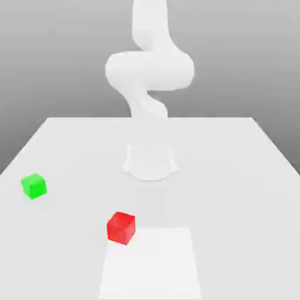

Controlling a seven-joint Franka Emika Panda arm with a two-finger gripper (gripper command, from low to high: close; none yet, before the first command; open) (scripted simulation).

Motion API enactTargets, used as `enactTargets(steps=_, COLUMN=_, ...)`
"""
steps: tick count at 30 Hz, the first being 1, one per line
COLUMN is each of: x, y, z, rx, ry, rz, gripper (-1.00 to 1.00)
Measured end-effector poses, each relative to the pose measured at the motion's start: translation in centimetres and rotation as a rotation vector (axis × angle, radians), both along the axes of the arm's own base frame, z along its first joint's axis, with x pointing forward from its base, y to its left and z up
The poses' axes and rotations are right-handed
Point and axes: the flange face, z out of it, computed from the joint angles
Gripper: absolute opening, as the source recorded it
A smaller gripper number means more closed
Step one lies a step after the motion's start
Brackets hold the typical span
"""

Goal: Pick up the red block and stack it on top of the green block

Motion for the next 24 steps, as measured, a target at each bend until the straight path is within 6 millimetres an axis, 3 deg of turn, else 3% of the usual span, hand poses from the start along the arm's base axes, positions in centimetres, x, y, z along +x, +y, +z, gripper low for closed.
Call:
enactTargets(steps=4, x=3.5, y=-1.6, z=-9.9, rx=0.024, ry=0.148, rz=-0.066, gripper=0.00)
enactTargets(steps=9, x=4.3, y=-3.6, z=-22.4, rx=0.059, ry=0.332, rz=-0.151, gripper=0.00)
enactTargets(steps=13, x=2.1, y=-5.0, z=-32.6, rx=0.092, ry=0.489, rz=-0.227, gripper=0.00)
enactTargets(steps=18, x=-3.2, y=-6.0, z=-45.0, rx=0.137, ry=0.685, rz=-0.321, gripper=0.00)
enactTargets(steps=24, x=-4.2, y=-6.1, z=-51.2, rx=0.142, ry=0.712, rz=-0.335, gripper=0.00)
